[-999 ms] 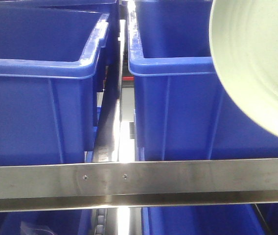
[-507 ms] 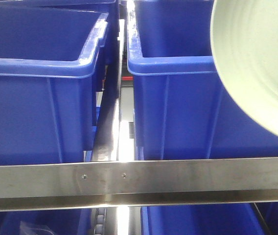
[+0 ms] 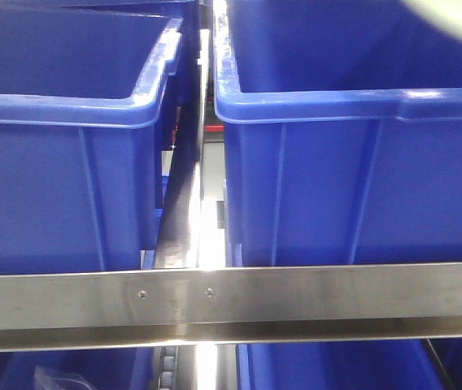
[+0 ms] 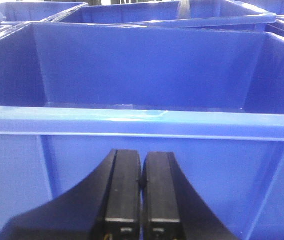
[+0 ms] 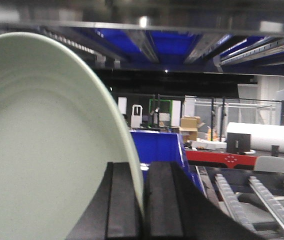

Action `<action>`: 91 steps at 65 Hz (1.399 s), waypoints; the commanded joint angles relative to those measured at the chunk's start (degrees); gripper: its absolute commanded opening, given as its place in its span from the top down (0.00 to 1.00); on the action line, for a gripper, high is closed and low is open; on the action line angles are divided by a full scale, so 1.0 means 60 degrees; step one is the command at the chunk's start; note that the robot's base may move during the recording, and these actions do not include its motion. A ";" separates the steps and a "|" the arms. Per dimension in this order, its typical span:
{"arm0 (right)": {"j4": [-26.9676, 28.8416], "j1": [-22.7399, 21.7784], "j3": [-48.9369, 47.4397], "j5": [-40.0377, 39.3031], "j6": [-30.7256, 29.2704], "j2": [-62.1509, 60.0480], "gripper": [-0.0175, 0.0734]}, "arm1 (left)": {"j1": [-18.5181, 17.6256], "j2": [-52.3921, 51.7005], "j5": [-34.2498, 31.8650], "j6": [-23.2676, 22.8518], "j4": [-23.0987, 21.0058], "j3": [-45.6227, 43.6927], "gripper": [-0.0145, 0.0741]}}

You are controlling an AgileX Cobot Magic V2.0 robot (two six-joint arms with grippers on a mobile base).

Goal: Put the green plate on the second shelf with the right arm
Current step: 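Lower the plate into the blue bin and open the right gripper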

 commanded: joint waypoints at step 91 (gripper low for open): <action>0.1475 -0.0055 -0.4073 -0.3516 -0.0050 0.7783 0.46 | -0.0075 -0.0132 -0.0821 -0.0013 0.0005 0.0400 0.69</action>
